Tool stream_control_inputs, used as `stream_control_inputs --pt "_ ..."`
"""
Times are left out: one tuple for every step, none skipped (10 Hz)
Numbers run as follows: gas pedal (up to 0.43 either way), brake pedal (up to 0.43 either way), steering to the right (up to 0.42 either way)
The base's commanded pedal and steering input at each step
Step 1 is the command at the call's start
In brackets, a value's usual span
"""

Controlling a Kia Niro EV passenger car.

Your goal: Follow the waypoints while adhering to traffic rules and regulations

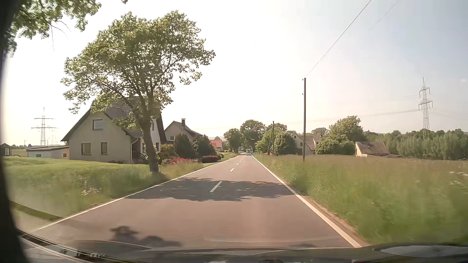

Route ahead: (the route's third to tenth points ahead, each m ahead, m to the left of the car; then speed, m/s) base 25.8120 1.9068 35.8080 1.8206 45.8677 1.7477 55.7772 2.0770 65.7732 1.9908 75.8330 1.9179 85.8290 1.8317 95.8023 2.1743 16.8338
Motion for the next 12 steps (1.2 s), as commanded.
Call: stream_control_inputs --pt "0.130 0.000 0.001" --pt "0.130 0.000 0.001" --pt "0.130 0.000 0.001" --pt "0.130 0.000 0.001" --pt "0.130 0.000 0.000" --pt "0.130 0.000 0.000" --pt "0.130 0.000 0.000" --pt "0.138 0.000 0.001" --pt "0.138 0.000 -0.001" --pt "0.150 0.000 -0.004" --pt "0.157 0.000 -0.006" --pt "0.169 0.000 -0.006"
